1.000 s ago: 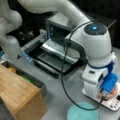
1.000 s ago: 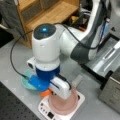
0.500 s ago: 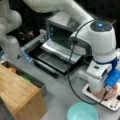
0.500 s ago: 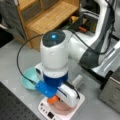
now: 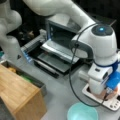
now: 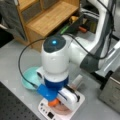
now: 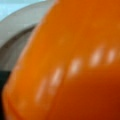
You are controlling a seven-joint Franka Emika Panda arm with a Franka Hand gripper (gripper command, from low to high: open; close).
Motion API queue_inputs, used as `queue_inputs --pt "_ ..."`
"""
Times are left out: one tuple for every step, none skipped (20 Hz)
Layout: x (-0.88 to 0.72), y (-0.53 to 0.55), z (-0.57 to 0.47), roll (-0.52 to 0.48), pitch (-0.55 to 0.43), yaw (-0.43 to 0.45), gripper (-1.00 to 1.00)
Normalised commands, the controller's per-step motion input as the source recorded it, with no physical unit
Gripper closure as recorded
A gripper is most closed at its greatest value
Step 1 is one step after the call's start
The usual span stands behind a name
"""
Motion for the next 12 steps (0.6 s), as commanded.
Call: queue_inputs --pt "0.21 0.08 -0.02 -0.194 0.045 -0.002 1.00" --pt "0.19 0.08 -0.02 -0.201 0.035 -0.004 1.00" --pt "0.16 0.09 -0.03 -0.206 0.029 -0.005 1.00" --pt "0.13 0.09 -0.03 -0.203 0.025 -0.006 1.00" --pt "0.10 0.10 -0.04 -0.199 0.016 -0.013 1.00" --pt "0.08 0.10 -0.04 -0.199 0.014 -0.014 1.00" --pt "0.07 0.10 -0.03 -0.199 0.012 -0.015 1.00" --pt "0.06 0.11 -0.03 -0.199 0.007 -0.026 1.00" --pt "0.05 0.13 -0.03 -0.199 0.005 -0.031 1.00" --pt "0.04 0.14 -0.03 -0.199 0.003 -0.032 1.00" --pt "0.03 0.15 -0.03 -0.201 0.003 -0.036 1.00" --pt "0.01 0.16 -0.03 -0.200 0.003 -0.039 1.00"
